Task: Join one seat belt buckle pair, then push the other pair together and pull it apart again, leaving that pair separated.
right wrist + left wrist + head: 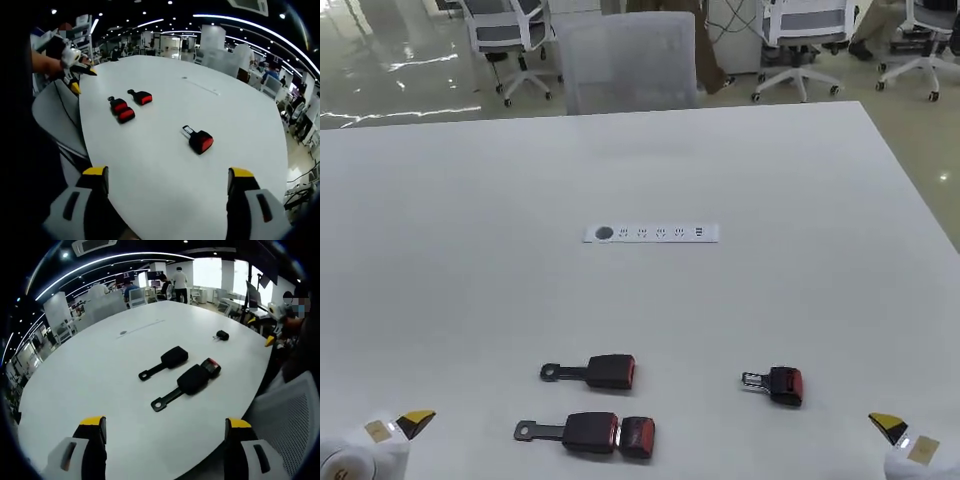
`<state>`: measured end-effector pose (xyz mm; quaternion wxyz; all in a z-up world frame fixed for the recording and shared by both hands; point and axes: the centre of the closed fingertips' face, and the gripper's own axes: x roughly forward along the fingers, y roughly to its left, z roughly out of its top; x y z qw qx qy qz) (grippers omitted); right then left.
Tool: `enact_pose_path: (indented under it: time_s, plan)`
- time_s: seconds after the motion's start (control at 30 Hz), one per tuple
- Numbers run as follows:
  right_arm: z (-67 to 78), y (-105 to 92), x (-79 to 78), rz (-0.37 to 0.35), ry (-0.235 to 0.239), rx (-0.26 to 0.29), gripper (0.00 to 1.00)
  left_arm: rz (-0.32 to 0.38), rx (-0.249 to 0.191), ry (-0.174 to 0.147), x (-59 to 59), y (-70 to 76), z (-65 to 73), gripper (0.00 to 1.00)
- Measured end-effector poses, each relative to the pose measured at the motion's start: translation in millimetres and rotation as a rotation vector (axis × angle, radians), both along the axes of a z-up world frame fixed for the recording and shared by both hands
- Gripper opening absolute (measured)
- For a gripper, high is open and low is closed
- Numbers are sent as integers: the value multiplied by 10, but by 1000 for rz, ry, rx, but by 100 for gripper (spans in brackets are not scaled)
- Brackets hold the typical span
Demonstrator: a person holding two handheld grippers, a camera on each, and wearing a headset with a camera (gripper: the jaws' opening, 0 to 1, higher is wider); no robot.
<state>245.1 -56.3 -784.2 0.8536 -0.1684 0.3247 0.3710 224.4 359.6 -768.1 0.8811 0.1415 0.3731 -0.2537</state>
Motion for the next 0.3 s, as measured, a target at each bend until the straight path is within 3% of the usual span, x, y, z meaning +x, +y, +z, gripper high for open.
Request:
enact_pose_path:
  time_s: [0.3]
  plan:
    - [-16, 34, -48, 17, -12, -9, 100, 10, -7, -25, -45, -38, 60, 99]
